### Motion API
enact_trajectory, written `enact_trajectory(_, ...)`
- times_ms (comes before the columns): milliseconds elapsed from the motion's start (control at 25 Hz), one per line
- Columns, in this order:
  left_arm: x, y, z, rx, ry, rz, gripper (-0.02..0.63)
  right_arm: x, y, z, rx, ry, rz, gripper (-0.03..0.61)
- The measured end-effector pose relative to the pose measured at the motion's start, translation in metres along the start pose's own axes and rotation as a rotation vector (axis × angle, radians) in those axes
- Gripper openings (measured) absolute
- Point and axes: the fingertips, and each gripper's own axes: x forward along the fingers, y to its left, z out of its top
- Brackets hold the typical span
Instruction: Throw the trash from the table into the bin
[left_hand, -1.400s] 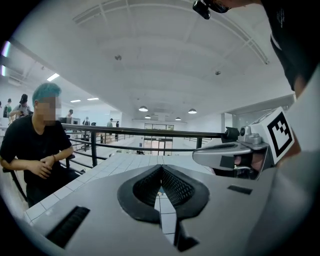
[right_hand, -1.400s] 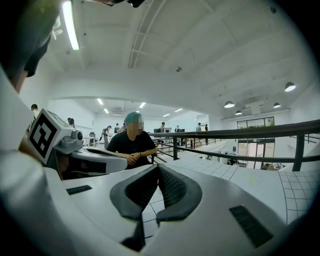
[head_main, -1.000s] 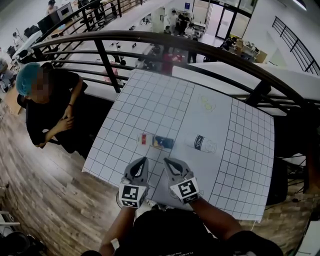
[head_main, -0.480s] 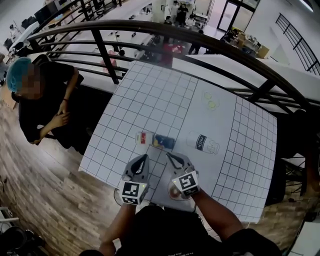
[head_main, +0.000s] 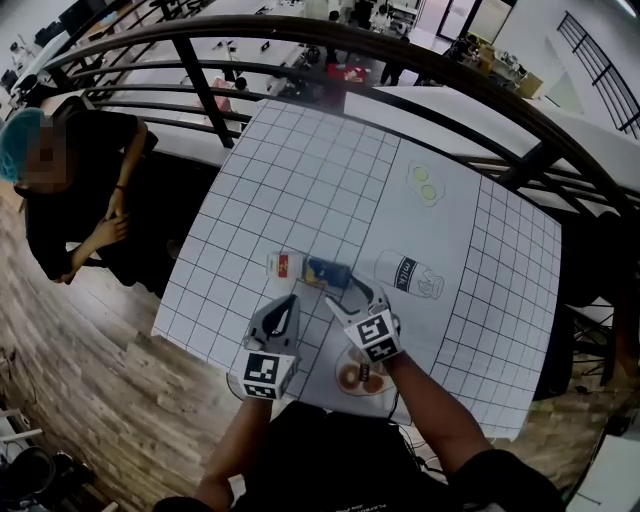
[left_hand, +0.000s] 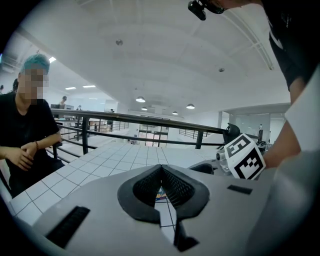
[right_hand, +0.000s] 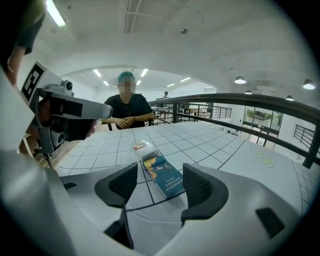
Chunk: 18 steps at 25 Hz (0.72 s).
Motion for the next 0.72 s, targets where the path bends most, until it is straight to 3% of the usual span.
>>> enact_trajectory(720, -0.001, 0.006, -0.006, -0.006, 0.018, -0.005, 0.021, 0.045, -0.02, -0.03, 0.007, 0.162, 0.045, 0.33)
